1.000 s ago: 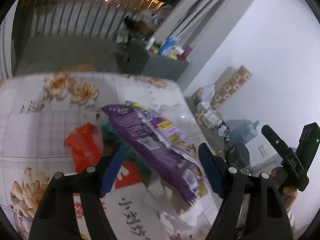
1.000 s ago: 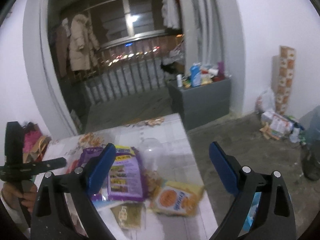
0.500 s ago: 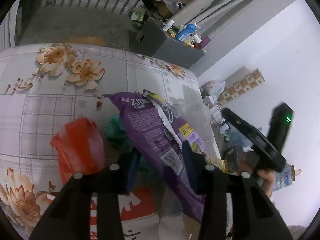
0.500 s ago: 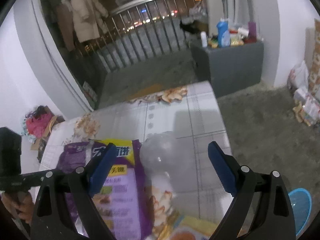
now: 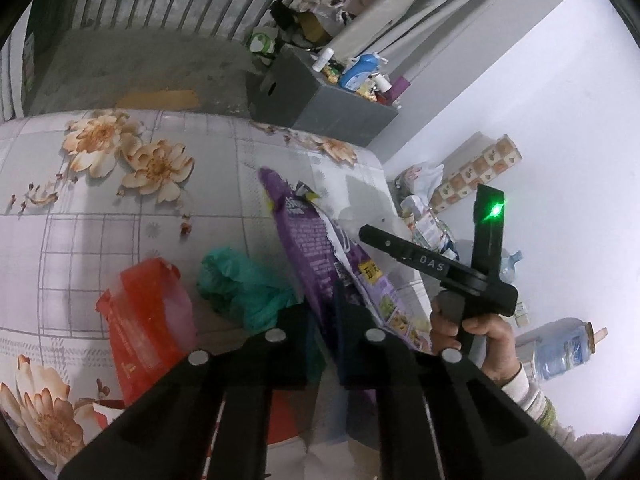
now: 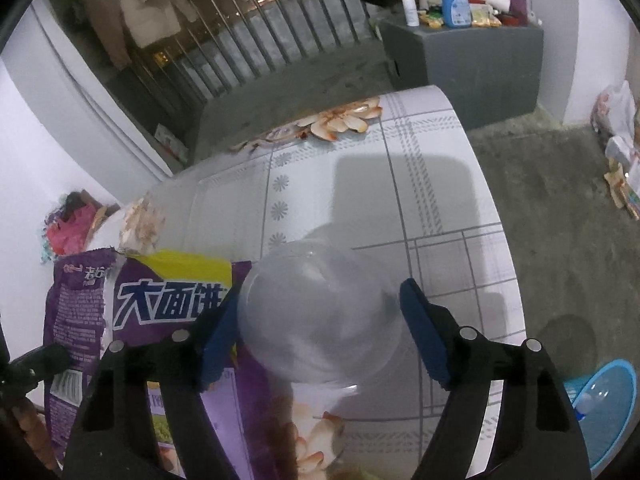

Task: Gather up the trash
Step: 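Carry the purple bag and clear lid over the blue wastebasket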

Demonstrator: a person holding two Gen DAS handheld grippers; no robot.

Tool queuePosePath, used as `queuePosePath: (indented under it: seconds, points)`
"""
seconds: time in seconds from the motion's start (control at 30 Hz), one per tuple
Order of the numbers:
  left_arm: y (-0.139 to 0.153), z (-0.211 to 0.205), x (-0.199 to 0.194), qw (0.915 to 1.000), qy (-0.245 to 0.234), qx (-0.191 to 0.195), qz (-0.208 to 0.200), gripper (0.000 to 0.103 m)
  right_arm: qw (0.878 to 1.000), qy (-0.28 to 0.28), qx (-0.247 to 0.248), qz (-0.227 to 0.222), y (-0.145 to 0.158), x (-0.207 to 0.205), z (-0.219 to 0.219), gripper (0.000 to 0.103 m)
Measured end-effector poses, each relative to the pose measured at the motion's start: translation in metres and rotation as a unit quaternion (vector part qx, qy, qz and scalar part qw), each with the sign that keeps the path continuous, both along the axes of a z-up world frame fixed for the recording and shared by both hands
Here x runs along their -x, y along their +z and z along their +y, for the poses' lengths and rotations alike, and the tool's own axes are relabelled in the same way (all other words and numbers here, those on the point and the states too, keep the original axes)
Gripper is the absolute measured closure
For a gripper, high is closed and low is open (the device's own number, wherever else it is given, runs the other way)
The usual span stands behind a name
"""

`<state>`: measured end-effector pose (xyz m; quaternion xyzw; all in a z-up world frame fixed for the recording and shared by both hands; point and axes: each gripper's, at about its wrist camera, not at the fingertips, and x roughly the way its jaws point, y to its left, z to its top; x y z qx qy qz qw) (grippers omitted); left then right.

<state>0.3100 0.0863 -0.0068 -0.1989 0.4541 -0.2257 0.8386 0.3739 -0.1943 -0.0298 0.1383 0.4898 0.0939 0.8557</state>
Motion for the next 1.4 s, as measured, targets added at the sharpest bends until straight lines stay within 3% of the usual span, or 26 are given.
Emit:
queuePosePath:
  seconds: [0.23, 0.47, 0.73, 0.93, 1.13, 1.27, 1.4]
  points:
    - [0.023, -0.006, 0.004, 0.9987, -0.005, 0.036, -0.037, 0.102, 0.999, -0.017, -0.003, -0.035, 0.029, 0.011, -0.016, 0.031]
    - [0.064, -0.015, 0.02, 0.9929, -0.018, 0.079, -0.087, 0.102, 0.994, -0.053, -0.037, -0.093, 0.085, 0.052, -0.05, 0.031]
    - [0.106, -0.035, 0.044, 0.9867, -0.046, 0.087, -0.13, 0.102, 0.978, -0.106, -0.054, -0.171, 0.146, 0.118, -0.1, 0.032]
    - [0.135, -0.072, 0.057, 0.978, -0.094, 0.093, -0.162, 0.102, 0.956, -0.199, -0.047, -0.209, 0.168, 0.199, -0.161, 0.032]
    - [0.143, -0.156, 0.056, 0.9694, -0.173, 0.074, -0.158, 0.102, 0.927, -0.321, -0.048, -0.185, 0.143, 0.277, -0.23, 0.032]
    - [0.133, -0.232, 0.055, 0.9631, -0.228, 0.046, -0.135, 0.102, 0.906, -0.389, -0.074, -0.153, 0.104, 0.322, -0.263, 0.032]
    - [0.108, -0.314, 0.061, 0.9527, -0.282, 0.01, -0.112, 0.102, 0.875, -0.452, -0.126, -0.117, 0.059, 0.354, -0.296, 0.031]
